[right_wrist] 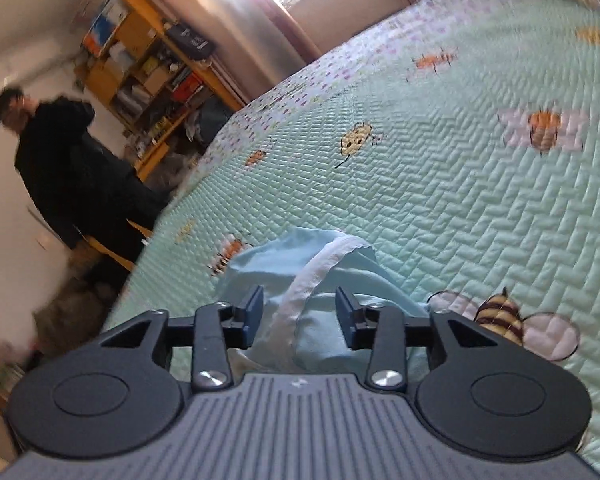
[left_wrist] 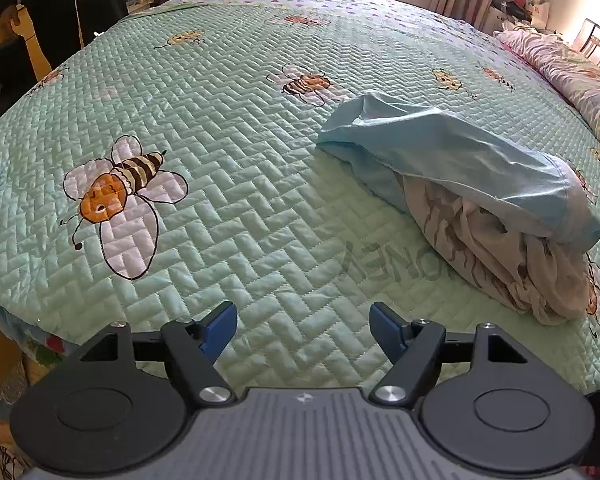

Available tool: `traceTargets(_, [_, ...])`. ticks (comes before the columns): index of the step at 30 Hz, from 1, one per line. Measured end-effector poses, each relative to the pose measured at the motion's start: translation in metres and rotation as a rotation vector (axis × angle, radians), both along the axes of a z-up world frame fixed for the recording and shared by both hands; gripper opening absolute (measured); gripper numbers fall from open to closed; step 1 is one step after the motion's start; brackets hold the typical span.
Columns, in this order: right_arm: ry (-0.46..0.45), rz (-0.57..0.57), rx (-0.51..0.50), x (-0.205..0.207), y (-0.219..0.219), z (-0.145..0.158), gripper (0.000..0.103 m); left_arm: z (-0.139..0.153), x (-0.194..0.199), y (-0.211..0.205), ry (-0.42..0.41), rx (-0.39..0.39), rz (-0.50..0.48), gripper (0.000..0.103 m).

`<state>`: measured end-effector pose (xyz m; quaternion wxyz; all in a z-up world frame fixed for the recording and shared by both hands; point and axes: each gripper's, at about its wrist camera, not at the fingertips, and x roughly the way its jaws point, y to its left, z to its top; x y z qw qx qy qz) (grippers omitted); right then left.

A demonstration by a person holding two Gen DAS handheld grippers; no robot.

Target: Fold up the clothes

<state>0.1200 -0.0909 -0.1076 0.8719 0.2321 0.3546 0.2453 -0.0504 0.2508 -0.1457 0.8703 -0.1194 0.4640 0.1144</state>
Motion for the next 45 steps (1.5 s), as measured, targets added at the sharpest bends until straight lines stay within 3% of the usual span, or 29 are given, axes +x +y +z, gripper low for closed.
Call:
traceTargets(6, [-0.124, 0.057, -0.216, -0.008, 0.036, 0.001, 0.066, -0.005, 0.003, 0.000, 0.015, -0.001, -0.001, 0.079])
traceTargets(19, [-0.147, 0.091, -0.400, 0.012, 0.087, -0.040, 0.067, -0.010, 0.007, -0.003, 0.035, 0.003, -0.007, 0.080])
traceTargets(20, [-0.151, 0.090, -0.418, 0.012, 0.091, -0.044, 0.066, -0.010, 0.007, -0.002, 0.035, 0.002, -0.005, 0.080])
traceTargets(22, [-0.162, 0.080, -0.442, 0.010, 0.094, -0.049, 0.044, -0.009, 0.007, -0.002, 0.032, 0.004, -0.007, 0.080])
traceTargets(23, [-0.165, 0.079, -0.438, 0.009, 0.093, -0.050, 0.019, -0.009, 0.007, -0.003, 0.031, 0.006, -0.010, 0.080])
traceTargets(24, [-0.165, 0.077, -0.407, 0.008, 0.089, -0.049, 0.016, -0.008, 0.007, -0.004, 0.029, 0.009, -0.013, 0.080])
traceTargets(28, [-0.180, 0.003, -0.254, 0.005, 0.062, -0.033, 0.013, -0.006, 0.007, -0.006, 0.021, 0.017, -0.024, 0.080])
traceTargets(34, [-0.159, -0.154, 0.144, -0.001, -0.018, 0.004, 0.012, -0.001, 0.007, -0.012, 0.002, 0.041, -0.051, 0.080])
traceTargets(37, [-0.171, -0.220, 0.241, -0.011, -0.054, 0.014, 0.012, 0.003, 0.010, -0.026, -0.019, 0.083, -0.105, 0.080])
traceTargets(40, [-0.132, -0.327, 0.191, -0.018, -0.080, 0.007, 0.012, 0.005, 0.018, -0.050, -0.035, 0.163, -0.190, 0.080])
traceTargets(42, [-0.059, -0.391, 0.119, -0.019, -0.090, -0.009, 0.013, 0.004, 0.025, -0.068, -0.043, 0.220, -0.251, 0.080])
traceTargets(45, [0.033, -0.411, 0.044, -0.021, -0.095, -0.032, 0.021, 0.002, 0.040, -0.093, -0.061, 0.299, -0.342, 0.080])
